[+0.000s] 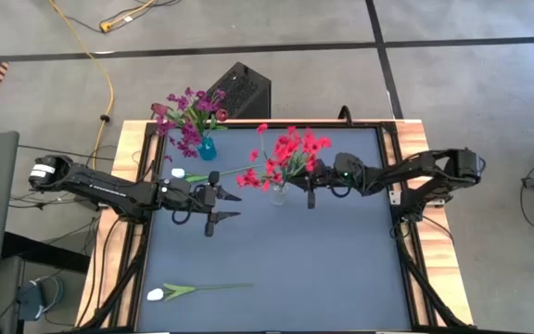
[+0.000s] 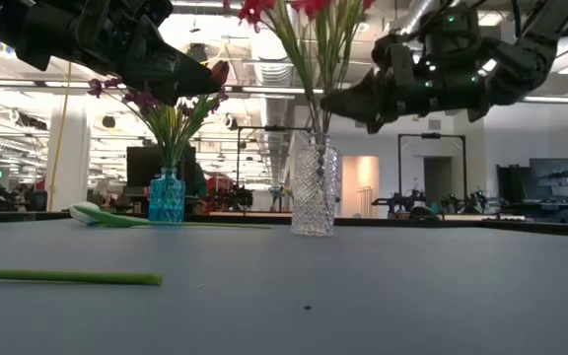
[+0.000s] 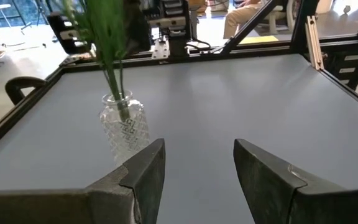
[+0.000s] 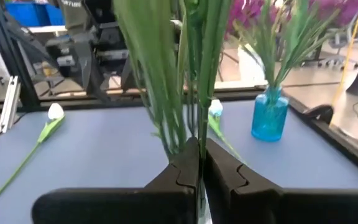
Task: Sort flowers into vase by color
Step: Put the red flowers into the transparent vase, then put the top white tulip into the transparent vase
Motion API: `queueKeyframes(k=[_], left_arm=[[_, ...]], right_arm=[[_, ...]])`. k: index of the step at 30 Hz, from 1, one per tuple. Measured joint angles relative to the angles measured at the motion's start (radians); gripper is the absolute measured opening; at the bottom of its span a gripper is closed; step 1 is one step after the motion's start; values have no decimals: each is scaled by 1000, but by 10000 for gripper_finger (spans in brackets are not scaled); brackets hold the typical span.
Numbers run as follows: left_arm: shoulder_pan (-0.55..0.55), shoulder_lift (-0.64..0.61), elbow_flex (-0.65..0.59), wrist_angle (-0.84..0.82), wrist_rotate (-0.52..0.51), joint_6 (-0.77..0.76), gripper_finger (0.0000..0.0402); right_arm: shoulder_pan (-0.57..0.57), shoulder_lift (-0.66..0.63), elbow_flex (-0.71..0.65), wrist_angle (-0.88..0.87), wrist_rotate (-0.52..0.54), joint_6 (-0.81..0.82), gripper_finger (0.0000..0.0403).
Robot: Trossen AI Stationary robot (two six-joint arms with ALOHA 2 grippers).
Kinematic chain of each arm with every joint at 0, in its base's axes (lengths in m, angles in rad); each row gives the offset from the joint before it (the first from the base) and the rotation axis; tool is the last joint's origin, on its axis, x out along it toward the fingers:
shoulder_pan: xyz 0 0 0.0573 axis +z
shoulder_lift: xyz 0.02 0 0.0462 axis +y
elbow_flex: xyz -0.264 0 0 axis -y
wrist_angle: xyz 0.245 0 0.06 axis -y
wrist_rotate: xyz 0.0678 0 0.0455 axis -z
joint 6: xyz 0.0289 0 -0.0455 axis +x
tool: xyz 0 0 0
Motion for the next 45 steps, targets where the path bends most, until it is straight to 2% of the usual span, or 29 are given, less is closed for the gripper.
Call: queueKeyframes(k=[8, 13, 25, 29, 35, 37, 40, 43, 45], left_arm=[[0, 0, 0, -1, 0, -31, 180], [0, 0, 0, -11, 0, -37, 180], [0, 0, 0, -42, -10, -37, 180], [0, 0, 0, -79, -28, -39, 180], [0, 1, 0, -159, -141, -36, 180], [4, 24, 0, -174, -186, -46, 180], [29, 92, 0, -160, -200, -46, 180], [92, 191, 0, -113, -212, -44, 180], [145, 257, 7, -93, -256, -53, 180]], right_arm=[[2, 75, 67, -8, -5, 55, 45], [4, 66, 87, -53, -18, 52, 73], [-3, -122, 91, -402, -27, 51, 185], [-3, -191, 91, -512, -31, 37, 204], [-3, -303, 91, -687, -31, -9, 211], [-2, -341, 91, -750, -31, -9, 211], [-2, -387, 91, -827, -31, -10, 211], [-2, -416, 91, -867, -31, -9, 211], [1, -424, 91, -872, -31, -9, 211]])
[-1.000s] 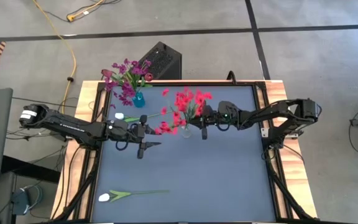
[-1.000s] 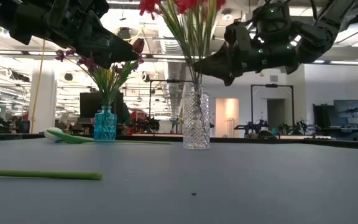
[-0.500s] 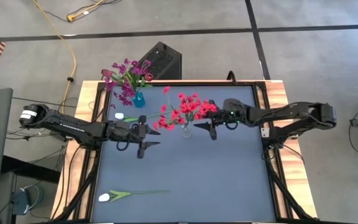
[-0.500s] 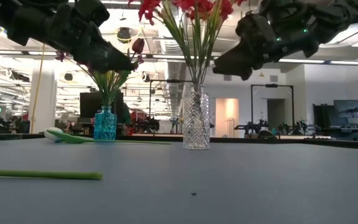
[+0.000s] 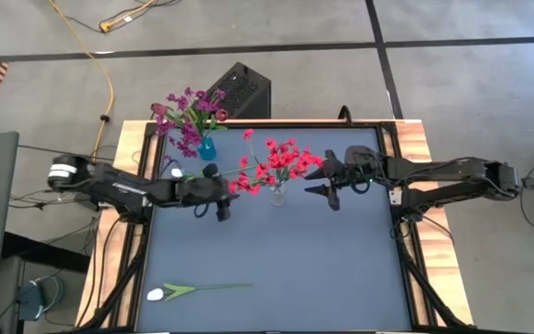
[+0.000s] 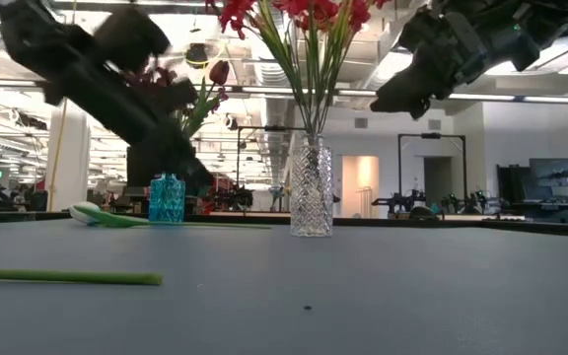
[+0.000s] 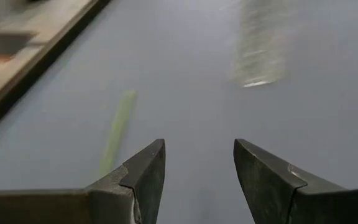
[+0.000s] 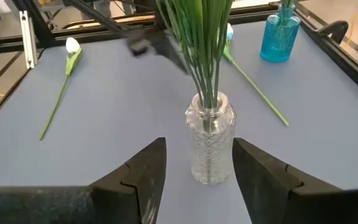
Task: Sort flowers into vase by color
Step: Put the top white tulip into the transparent vase
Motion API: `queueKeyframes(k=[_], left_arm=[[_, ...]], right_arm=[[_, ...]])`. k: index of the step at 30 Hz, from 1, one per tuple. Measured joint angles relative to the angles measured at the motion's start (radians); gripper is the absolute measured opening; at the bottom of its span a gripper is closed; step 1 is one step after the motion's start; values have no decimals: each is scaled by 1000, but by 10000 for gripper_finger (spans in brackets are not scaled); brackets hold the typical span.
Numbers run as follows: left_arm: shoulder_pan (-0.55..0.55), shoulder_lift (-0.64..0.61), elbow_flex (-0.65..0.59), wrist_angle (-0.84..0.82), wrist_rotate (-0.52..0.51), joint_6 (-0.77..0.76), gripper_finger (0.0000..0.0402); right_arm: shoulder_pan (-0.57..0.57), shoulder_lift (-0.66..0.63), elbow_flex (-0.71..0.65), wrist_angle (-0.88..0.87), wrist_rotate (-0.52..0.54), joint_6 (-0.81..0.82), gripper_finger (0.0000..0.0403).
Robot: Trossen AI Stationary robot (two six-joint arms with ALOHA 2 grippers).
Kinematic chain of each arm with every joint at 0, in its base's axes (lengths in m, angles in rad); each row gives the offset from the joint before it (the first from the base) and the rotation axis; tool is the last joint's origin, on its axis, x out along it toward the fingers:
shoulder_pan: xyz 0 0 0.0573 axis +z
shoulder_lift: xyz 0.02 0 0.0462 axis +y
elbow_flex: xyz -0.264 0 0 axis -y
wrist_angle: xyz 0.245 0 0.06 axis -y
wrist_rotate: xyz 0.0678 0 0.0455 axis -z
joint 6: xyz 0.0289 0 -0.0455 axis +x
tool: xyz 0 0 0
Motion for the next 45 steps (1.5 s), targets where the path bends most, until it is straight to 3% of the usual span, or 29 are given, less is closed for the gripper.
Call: queueKeyframes(k=[5, 11, 15, 25, 30, 34, 40, 45], left_arm=[[123, 134, 62, 1, -59, 42, 174], [252, 255, 149, -81, 111, 87, 172], [302, 313, 179, -94, 120, 87, 172], [327, 331, 186, -110, 101, 81, 171], [376, 327, 190, -197, 232, 5, 167], [394, 326, 189, -234, 319, -7, 126], [369, 323, 187, -228, 357, -8, 13], [320, 257, 179, -263, 360, 1, 7]], right_arm=[[20, 3, 0, -8, 0, 0, 211], [40, 8, 0, -39, 0, 0, 211], [45, 9, 0, -53, 0, -2, 211], [43, 8, 0, -60, 1, -25, 211], [43, 8, 0, -64, 1, -26, 211], [43, 8, 0, -66, 1, -26, 211], [50, 8, 0, -70, 1, -15, 211], [65, 8, 0, -75, 1, -19, 211]])
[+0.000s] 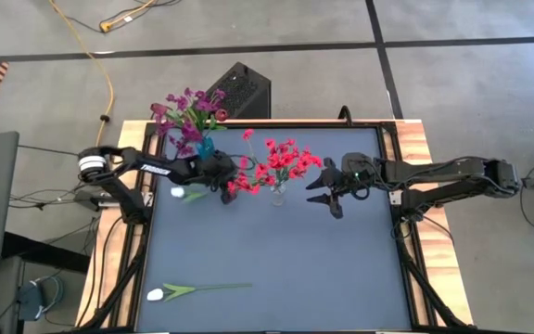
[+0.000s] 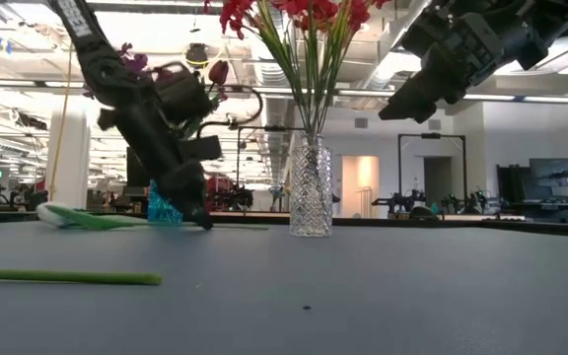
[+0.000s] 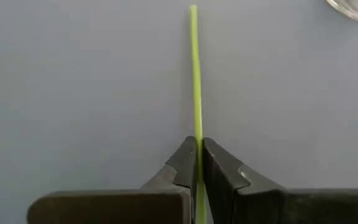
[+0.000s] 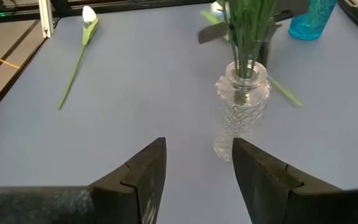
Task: Sort flowers into vase by color
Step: Put the top white tulip into the transparent vase
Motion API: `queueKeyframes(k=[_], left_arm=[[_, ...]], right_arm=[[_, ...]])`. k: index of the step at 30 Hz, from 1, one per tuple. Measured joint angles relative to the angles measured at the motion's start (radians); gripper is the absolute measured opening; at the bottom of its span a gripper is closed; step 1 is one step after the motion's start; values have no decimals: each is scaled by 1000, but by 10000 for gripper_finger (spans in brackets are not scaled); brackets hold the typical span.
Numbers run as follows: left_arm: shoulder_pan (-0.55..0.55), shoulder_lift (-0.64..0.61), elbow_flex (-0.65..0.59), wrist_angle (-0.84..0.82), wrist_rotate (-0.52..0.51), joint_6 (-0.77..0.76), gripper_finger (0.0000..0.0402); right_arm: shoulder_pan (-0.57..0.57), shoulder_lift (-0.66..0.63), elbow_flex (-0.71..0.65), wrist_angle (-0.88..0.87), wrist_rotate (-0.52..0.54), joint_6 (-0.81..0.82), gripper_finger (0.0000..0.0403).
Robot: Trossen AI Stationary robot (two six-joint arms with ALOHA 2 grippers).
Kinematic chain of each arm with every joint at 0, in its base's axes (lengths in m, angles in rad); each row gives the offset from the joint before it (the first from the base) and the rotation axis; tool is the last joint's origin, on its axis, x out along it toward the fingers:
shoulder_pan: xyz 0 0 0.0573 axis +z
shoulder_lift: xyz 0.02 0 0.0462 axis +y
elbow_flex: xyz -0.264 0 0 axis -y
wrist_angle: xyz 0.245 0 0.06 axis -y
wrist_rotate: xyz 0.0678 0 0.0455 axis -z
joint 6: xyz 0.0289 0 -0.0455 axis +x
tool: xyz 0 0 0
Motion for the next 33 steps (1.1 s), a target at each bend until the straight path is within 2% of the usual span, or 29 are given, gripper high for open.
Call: queueKeyframes(k=[8, 11, 19, 24, 26, 29, 33], left_arm=[[-117, -234, 0, -32, -1, 55, 2], [-171, -328, 0, -60, 28, 60, 2], [-311, -521, 2, -243, 85, -39, 2], [-394, -563, 2, -424, 85, -131, 2], [-431, -563, 0, -446, 91, -155, 2], [-499, -544, -10, -393, 115, -152, 2], [-604, -474, -36, -204, 139, -139, 2]], right_arm=[[0, 0, 0, 1, 2, 0, 211], [0, 0, 0, 4, 4, -4, 211], [12, 0, 0, 12, 3, -8, 211], [68, 0, 0, 27, 2, -8, 211], [101, 11, 0, 54, 1, -8, 211], [162, 55, 0, 100, 0, -8, 211], [237, 161, 0, 182, 0, -2, 211]])
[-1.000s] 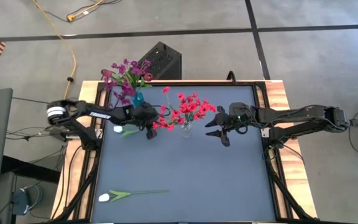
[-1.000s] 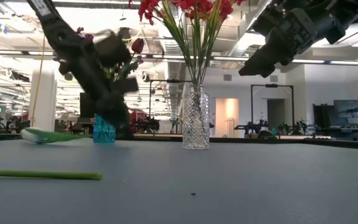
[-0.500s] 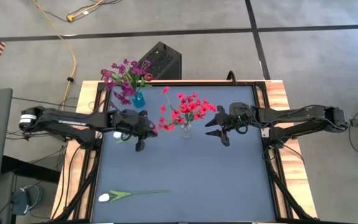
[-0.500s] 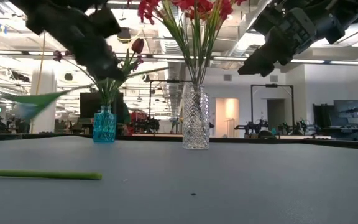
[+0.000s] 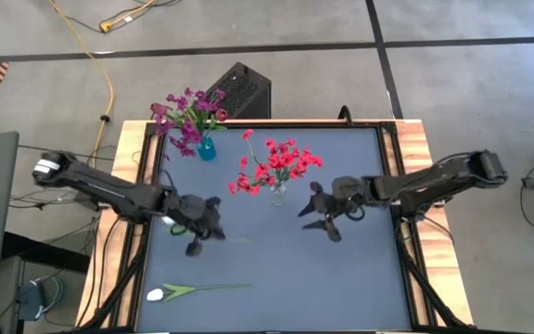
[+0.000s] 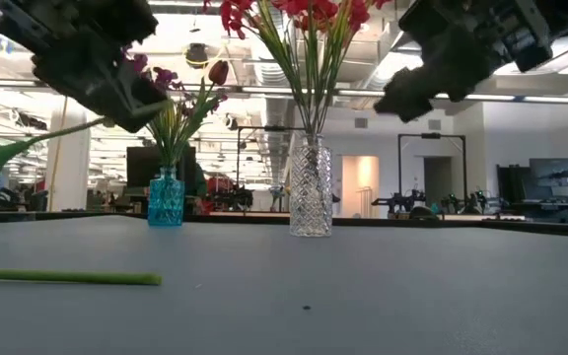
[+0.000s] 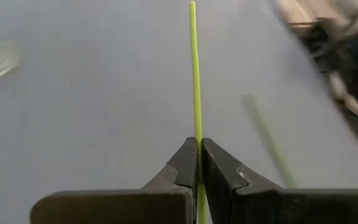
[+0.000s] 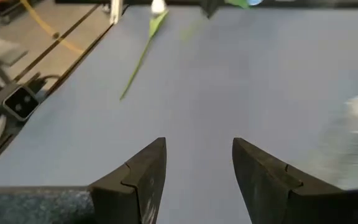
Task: Sort flowers into vase by color
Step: Put the top white tulip into the transparent vase
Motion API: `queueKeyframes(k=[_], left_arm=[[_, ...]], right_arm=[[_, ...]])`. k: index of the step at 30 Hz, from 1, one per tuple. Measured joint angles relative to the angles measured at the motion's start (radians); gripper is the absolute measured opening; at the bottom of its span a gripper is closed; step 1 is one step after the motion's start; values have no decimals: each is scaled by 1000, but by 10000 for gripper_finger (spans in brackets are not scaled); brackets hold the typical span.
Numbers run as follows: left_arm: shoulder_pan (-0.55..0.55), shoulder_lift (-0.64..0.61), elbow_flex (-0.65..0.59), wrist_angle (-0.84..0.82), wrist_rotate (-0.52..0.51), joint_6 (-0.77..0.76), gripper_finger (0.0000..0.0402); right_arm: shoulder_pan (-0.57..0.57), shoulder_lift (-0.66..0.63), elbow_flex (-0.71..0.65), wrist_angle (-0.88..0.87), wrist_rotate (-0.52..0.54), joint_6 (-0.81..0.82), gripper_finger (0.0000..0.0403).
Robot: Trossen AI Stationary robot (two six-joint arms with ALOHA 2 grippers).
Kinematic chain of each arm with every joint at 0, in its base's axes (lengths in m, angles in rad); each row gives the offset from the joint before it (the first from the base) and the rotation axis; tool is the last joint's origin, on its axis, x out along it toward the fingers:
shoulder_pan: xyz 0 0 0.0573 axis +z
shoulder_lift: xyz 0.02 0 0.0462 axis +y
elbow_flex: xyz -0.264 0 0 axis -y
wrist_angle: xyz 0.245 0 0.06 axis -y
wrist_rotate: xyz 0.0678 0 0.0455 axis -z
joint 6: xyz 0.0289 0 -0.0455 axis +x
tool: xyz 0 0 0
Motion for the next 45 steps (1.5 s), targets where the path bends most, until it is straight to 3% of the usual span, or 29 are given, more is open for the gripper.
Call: queueKeyframes(k=[7, 14, 21, 26, 31, 38, 45], left_arm=[[-115, 168, -8, 170, -17, -29, 2], [-131, 397, 23, 378, -78, 45, 2], [-154, 674, 221, 418, -233, 241, 2], [-163, 854, 400, 408, -339, 302, 2], [-170, 985, 585, 326, -466, 346, 2], [-177, 1079, 732, 243, -583, 353, 2], [-165, 1085, 761, 221, -581, 320, 2]], right_arm=[[98, 164, 0, 119, 0, 174, 198], [161, 253, 0, 123, 0, 484, 184], [272, 285, 0, 111, 21, 683, 171], [368, 271, 1, 111, 190, 763, 166], [420, 294, 1, 70, 283, 865, 165], [422, 392, 17, 62, 320, 865, 165], [433, 517, 135, -6, 383, 609, 165]])
